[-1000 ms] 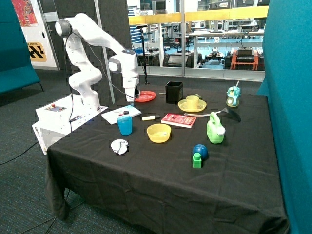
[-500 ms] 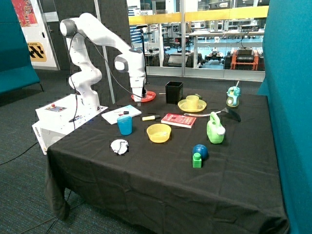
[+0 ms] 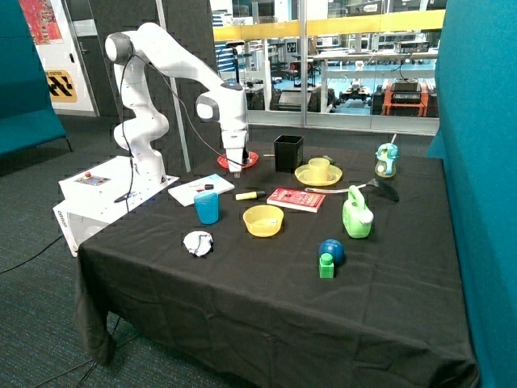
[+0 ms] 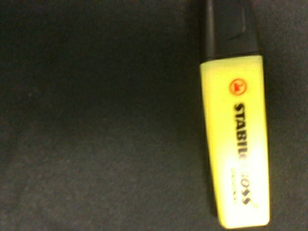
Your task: Put a highlighter on each book
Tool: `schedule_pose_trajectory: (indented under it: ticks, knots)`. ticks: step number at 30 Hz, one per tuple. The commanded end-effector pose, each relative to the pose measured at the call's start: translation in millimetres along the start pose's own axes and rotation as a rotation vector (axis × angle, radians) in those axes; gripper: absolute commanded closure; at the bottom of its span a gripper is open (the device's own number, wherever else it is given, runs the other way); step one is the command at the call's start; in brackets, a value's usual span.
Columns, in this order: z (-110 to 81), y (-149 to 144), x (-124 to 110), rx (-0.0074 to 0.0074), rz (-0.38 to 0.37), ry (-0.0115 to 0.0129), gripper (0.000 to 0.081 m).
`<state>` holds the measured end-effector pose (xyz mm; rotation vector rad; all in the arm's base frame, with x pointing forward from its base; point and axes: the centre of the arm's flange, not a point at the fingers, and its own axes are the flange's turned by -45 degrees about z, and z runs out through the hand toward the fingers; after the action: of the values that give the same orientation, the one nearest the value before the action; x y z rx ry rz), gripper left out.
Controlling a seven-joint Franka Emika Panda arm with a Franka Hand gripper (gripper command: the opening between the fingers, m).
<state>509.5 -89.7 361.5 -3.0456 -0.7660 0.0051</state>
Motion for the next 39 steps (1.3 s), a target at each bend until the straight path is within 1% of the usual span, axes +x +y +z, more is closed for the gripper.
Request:
schedule_pose_trajectory:
  ticks: [1,6,13,19,39]
  knots:
    - [10.6,15,10,-0.0019,-0.004,0.0029,0.0380]
    - [19.3,15,12,-0.0019,-0.010,0.0029,0.0341]
    - [35.2,3,12,-0.0019,-0.010,0.0029,0.0317]
    - [44.9,-7,17,-0.0020,-0.018,0.0029,0.0324]
    - [60.8,-5,32,-0.0020,-0.017,0.0029,0.0348]
